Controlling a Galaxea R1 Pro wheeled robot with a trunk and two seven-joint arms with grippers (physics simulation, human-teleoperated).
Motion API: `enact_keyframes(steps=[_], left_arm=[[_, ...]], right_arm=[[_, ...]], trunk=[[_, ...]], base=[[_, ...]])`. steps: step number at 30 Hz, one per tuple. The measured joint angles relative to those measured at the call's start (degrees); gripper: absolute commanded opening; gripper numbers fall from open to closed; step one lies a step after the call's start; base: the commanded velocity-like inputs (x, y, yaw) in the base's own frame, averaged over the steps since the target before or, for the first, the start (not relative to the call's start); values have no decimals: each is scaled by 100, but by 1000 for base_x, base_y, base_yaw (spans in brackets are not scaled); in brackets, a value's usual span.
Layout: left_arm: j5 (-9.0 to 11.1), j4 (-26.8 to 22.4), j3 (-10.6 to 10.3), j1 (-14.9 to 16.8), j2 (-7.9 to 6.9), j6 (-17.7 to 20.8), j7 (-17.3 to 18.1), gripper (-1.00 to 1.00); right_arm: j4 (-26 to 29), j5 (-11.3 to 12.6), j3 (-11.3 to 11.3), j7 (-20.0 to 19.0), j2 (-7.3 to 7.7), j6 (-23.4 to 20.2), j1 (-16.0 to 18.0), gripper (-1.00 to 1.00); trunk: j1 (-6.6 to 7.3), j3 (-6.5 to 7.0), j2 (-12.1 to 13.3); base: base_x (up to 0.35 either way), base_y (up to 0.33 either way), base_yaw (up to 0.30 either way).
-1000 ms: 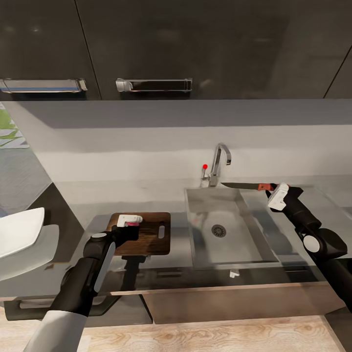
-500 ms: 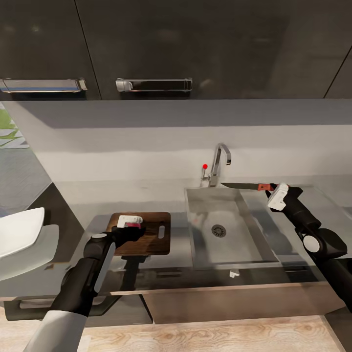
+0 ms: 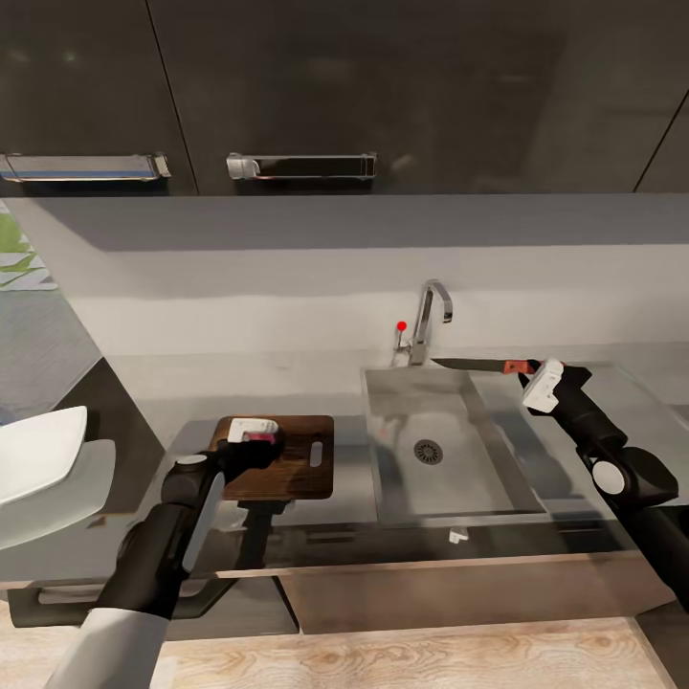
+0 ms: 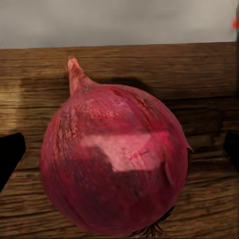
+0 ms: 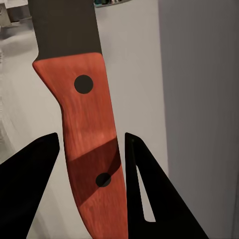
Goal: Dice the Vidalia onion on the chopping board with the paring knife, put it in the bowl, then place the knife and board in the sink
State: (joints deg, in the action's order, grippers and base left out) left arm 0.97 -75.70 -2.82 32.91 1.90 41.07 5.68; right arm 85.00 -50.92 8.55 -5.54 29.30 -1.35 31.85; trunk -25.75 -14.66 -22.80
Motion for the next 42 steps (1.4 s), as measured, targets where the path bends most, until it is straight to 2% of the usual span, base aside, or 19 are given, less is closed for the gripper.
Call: enact_keyframes(steps=[4, 7, 8, 9, 16, 19, 21, 23, 24, 25, 27, 29, 32, 36, 40, 42], left_arm=[[-2, -179, 136, 0, -6, 5, 12, 100], [2, -597, 412, 0, -11, 15, 4, 100], [4, -909, 602, 0, -7, 31, 7, 100], [11, -994, 646, -1, -5, 35, 13, 100], [22, -1296, 712, -1, -3, 51, 257, 100], [24, -1440, 718, -1, -3, 64, 566, 100], [25, -1476, 730, -1, -9, 68, 846, 100], [23, -1498, 810, -2, -63, 66, 1330, 100], [21, -1503, 911, -2, -122, 65, 1595, 100], [9, -1511, 1287, -1, -266, 60, 2342, 100], [21, -1516, 1575, -1, -416, 67, 3055, 100], [23, -1516, 1742, -1, -576, 129, 3705, 100], [21, -1517, 1860, -1, -786, 482, 4284, 100], [20, -1520, 1921, -1, -831, 571, 4369, 100], [17, -1524, 2277, -2, -841, 581, 4384, 100], [20, -1524, 2356, -2, -845, 583, 4389, 100]], right_arm=[[0, 1, 73, 0, 1, 0, 0, -100], [0, -1, 104, 0, -1, 0, 0, -100], [0, 1, 174, 0, -1, 0, 0, -100], [0, 1, 218, 0, -2, 0, 0, -100], [0, 1, 331, -3, 1, -5, 0, -100], [0, 1, 339, -7, 1, -10, 0, -100], [0, 1, 341, -8, 1, -12, 0, -100], [0, 0, 342, -9, 0, -11, 0, -100], [0, 1, 342, -9, 0, -11, 0, -100], [0, 1, 343, -9, -1, -14, 0, -100], [0, 1, 343, -9, 0, -15, 0, -100], [0, 2, 343, -7, 1, -20, 0, -100], [-2, 2, 333, -1, 1, -137, 0, -100], [-4, 4, 326, 1, -2, -338, 0, -100], [-4, 5, 323, 2, -2, -375, 0, -100], [-4, 5, 322, 2, -2, -378, 0, -100]], trunk=[[0, 0, 0], [0, 0, 0], [0, 1, 0], [0, 0, 0], [0, 0, 0], [0, 0, 0], [0, 0, 0], [0, 0, 0], [0, 0, 0], [0, 0, 0], [0, 0, 0], [0, 0, 0], [0, 0, 0], [0, 0, 0], [0, 0, 0], [0, 0, 0]], base=[[0, 0, 0], [0, 0, 0], [0, 0, 0], [0, 0, 0], [0, 0, 0], [0, 0, 0], [0, 0, 0], [0, 0, 0], [0, 0, 0], [0, 0, 0], [0, 0, 0], [0, 0, 0], [0, 0, 0], [0, 0, 0], [0, 0, 0], [0, 0, 0]])
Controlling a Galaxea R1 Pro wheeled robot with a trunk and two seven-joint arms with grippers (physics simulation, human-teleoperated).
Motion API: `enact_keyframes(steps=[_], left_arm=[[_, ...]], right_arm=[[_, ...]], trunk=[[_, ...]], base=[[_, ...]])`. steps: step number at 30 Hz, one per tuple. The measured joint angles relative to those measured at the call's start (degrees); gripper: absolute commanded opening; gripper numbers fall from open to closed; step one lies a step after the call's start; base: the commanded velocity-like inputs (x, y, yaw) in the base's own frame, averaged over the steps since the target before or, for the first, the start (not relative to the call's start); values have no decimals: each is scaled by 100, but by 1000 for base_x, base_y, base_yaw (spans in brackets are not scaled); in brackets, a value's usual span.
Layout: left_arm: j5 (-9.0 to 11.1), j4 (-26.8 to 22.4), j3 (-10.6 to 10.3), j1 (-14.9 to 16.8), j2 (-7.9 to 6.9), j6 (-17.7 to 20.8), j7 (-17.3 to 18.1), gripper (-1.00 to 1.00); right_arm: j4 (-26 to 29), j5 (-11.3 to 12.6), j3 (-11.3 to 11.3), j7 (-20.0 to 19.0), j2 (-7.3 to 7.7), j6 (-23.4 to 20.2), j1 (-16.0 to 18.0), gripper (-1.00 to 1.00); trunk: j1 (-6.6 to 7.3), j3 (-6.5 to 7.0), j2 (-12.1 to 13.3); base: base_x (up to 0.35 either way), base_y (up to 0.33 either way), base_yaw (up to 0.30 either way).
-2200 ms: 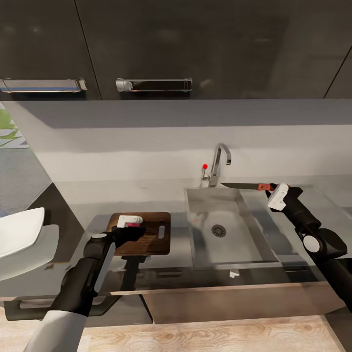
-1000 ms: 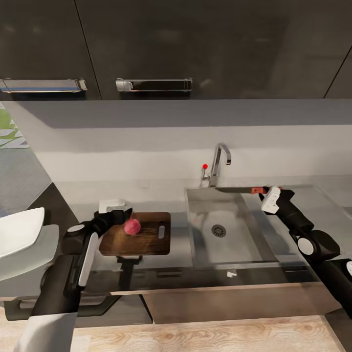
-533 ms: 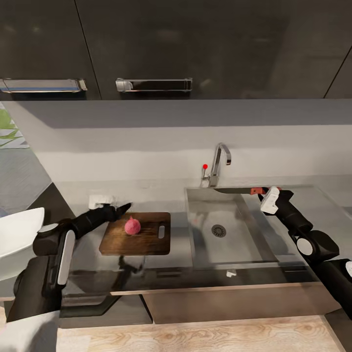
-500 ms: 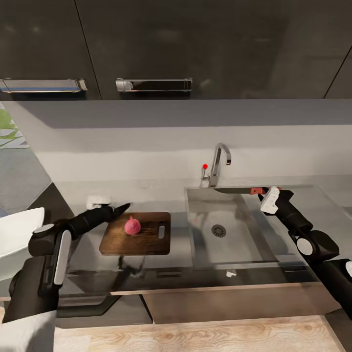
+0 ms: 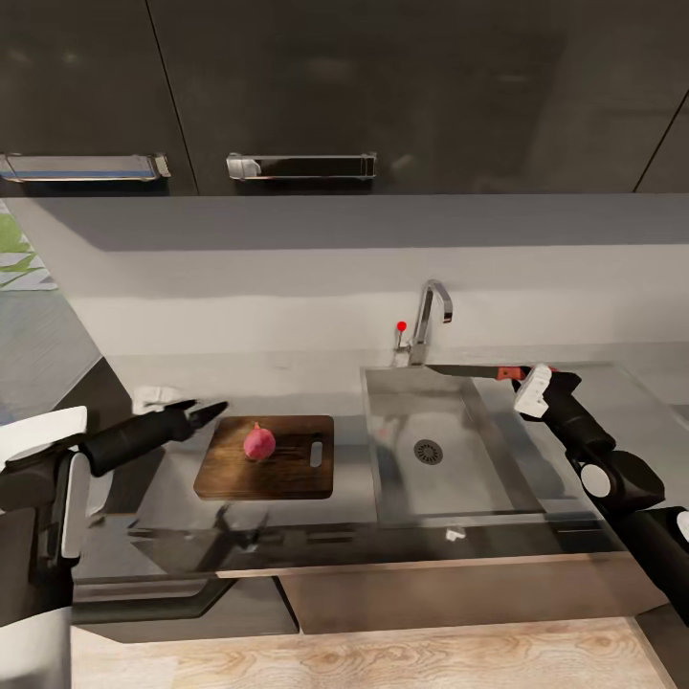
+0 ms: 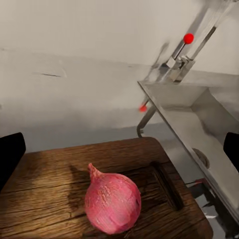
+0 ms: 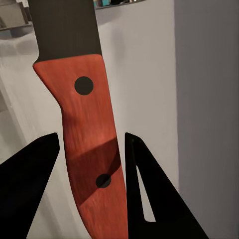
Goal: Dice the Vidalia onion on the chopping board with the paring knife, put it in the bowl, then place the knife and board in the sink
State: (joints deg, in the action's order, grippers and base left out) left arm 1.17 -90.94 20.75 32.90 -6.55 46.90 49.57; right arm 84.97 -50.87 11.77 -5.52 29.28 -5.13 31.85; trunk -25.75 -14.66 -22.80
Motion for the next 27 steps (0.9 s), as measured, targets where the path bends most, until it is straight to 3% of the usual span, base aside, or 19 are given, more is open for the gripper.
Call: enact_keyframes(steps=[16, 22, 27], left_arm=[[-3, -2, 70, 0, -39, -12, 8, 100], [-4, -5, 48, 0, -23, -21, 9, 100], [-3, -8, 47, 0, -23, -24, 10, 100]], right_arm=[[-2, -8, 27, -13, 1, 25, -1, -100], [-1, -30, 471, -17, 2, 35, -1, -100], [0, -35, 554, -24, 2, 35, 0, -100]], trunk=[[1, 0, 0], [1, 0, 0], [-2, 0, 0]], base=[[101, 256, 0], [111, 216, 0], [-63, 34, 0]])
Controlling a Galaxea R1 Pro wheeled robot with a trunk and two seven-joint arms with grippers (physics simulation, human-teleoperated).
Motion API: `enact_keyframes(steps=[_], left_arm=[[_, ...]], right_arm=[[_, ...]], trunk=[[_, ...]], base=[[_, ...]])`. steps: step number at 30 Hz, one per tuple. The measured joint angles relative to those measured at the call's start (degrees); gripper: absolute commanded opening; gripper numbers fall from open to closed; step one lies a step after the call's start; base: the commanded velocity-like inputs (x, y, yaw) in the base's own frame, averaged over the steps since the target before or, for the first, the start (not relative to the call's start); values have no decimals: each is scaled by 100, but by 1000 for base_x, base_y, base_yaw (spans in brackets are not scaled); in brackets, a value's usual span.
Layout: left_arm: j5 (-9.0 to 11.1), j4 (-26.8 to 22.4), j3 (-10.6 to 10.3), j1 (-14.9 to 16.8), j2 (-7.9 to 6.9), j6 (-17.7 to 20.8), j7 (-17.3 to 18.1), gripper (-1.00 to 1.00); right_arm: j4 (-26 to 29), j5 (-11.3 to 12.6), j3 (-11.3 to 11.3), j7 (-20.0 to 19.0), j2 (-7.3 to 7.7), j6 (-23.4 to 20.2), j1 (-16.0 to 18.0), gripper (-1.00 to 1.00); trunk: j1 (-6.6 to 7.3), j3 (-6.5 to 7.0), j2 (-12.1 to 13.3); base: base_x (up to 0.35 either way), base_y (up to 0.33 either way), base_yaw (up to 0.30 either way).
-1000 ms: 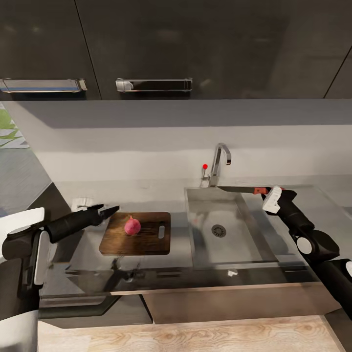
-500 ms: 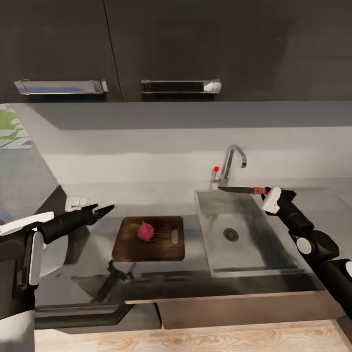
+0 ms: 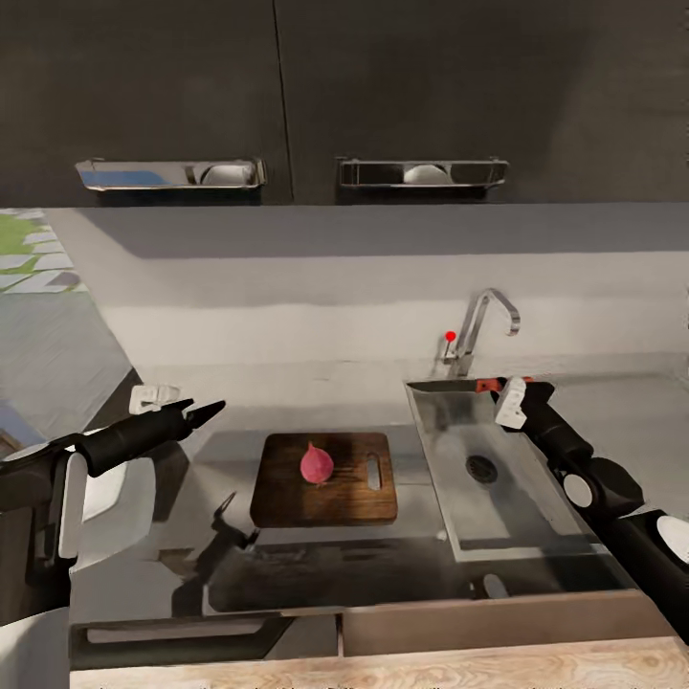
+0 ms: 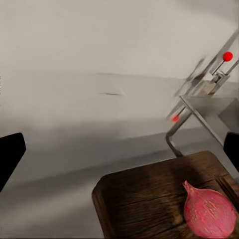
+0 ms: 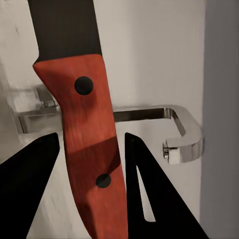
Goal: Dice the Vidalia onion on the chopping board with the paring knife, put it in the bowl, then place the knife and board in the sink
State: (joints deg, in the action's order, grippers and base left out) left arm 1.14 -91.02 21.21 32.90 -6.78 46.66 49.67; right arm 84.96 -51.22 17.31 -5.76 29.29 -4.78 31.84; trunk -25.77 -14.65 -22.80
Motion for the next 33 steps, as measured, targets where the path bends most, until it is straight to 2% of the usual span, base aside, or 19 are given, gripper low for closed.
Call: enact_keyframes(steps=[10, 13, 15, 18, 22, 23, 24, 27, 31, 33], left_arm=[[-1, -2, -19, 0, 17, 1, -1, 100], [-1, -1, -83, 0, 24, 0, -6, 100], [-1, -1, -154, 0, 26, -2, -8, 100], [-1, -2, -180, 0, 27, 0, -9, 100], [-2, -2, -191, 1, 28, 1, -9, 100], [-2, -2, -196, 1, 28, -4, -10, 100], [-2, -3, -198, 0, 28, -7, -10, 100], [-1, -2, -201, 0, 27, -20, -10, 100], [-1, -1, -237, 0, 27, -25, -9, 100], [0, -5, -349, 0, 27, -53, -2, 100]], right_arm=[[-1, -1, 48, 1, 0, 9, -1, -100], [-1, -1, 190, -2, 0, 5, -1, -100], [0, -1, 373, 1, -2, -9, -1, -100], [-1, -8, 468, 6, -47, -27, 0, -100], [-8, -130, 505, 3, -410, -48, -1, -100], [-10, -428, 511, 3, -591, -55, -2, -100], [-10, -548, 511, -1, -636, -53, -1, -100], [-10, -706, 513, -5, -689, -51, 0, -100], [-9, -766, 513, -8, -738, -51, -1, -100], [-9, -787, 513, -8, -767, -45, -1, -100]], trunk=[[2, 0, 0], [2, 0, 0], [2, 0, 0], [2, 0, 0], [2, 0, 0], [2, 0, 0], [2, 0, 0], [2, 0, 0], [2, 0, 0], [2, 0, 0]], base=[[-141, 172, 0], [-10, 44, 0], [-3, 13, 0], [-1, 69, 0], [0, 242, 0], [0, 240, 0], [0, 192, 0], [0, 88, 0], [0, 23, 0], [0, 2, 0]])
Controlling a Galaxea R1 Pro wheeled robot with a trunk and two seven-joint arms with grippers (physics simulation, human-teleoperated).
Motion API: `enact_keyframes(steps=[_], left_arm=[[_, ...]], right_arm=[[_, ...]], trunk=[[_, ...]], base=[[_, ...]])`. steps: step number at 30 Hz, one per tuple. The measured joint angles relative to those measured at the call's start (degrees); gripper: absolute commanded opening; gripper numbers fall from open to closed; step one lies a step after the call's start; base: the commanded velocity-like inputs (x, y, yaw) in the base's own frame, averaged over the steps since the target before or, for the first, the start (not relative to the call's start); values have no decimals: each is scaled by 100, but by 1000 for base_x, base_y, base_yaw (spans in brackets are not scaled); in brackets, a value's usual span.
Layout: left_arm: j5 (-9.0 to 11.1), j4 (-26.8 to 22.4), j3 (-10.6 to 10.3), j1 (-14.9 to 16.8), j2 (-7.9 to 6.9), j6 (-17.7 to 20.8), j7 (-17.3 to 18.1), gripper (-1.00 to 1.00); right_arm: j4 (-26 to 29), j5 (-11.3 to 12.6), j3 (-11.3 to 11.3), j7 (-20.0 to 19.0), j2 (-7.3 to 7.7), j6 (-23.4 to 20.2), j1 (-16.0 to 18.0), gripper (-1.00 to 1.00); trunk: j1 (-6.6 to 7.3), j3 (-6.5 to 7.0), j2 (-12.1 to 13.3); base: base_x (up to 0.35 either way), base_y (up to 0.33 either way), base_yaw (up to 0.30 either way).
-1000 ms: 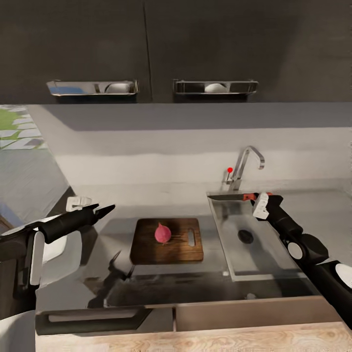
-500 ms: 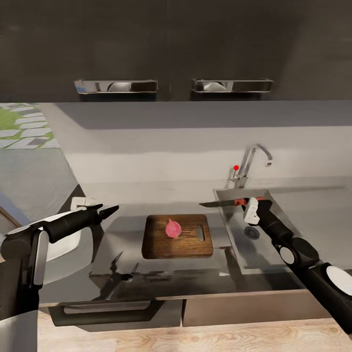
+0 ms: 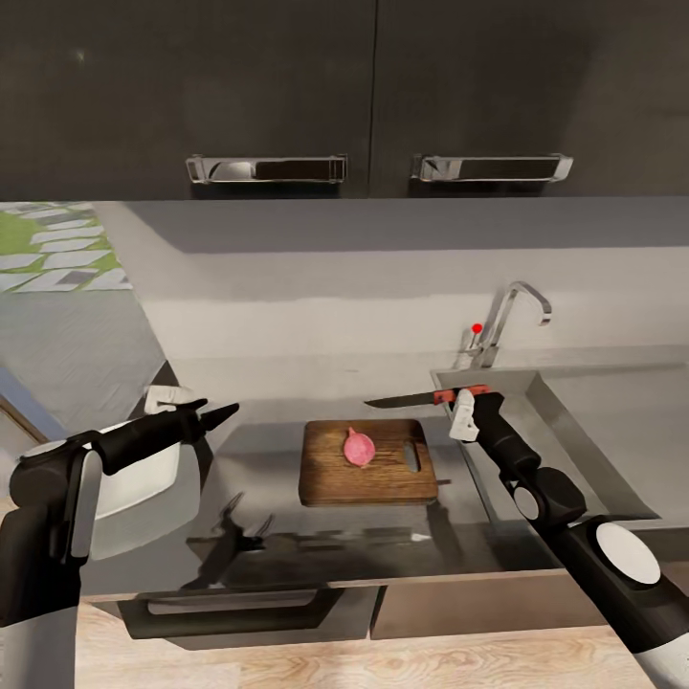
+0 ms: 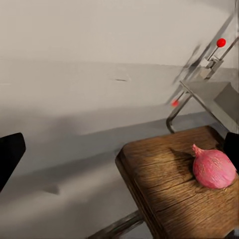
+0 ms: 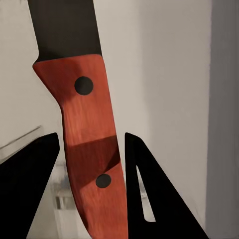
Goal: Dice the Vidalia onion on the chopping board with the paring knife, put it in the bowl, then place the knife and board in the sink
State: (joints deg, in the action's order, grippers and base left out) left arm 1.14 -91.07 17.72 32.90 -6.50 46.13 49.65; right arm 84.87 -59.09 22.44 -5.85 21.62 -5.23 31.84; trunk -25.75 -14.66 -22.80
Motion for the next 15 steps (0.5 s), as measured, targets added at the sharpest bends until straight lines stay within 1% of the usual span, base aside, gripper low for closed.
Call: enact_keyframes(steps=[3, 4, 7, 9, 13, 15], left_arm=[[-1, -5, -44, 0, -9, -67, 6, 100], [0, -11, -62, 26, -79, -153, 86, 100], [1, -13, -69, 79, -198, -343, 205, 100], [1, -10, -74, 92, -225, -479, 240, 100], [0, -9, -92, 103, -187, -757, 270, 100], [1, -10, -203, 104, -113, -834, 263, 100]], right_arm=[[0, -3, 0, -5, -4, 1, 0, -100], [0, -9, 0, -8, -6, 2, 0, -100], [0, -12, 0, -8, -6, 2, 0, -100], [0, -13, 0, -9, -6, 3, 0, -100], [0, -13, 27, -9, -6, -4, 0, -100], [0, -12, 163, -7, -7, -11, 0, -100]], trunk=[[0, 0, 0], [0, 0, 0], [0, 0, 0], [0, 0, 0], [0, 0, 0], [0, 0, 0]], base=[[0, 0, 0], [0, 0, 0], [0, 0, 0], [0, 0, 0], [0, 0, 0], [0, 0, 0]])
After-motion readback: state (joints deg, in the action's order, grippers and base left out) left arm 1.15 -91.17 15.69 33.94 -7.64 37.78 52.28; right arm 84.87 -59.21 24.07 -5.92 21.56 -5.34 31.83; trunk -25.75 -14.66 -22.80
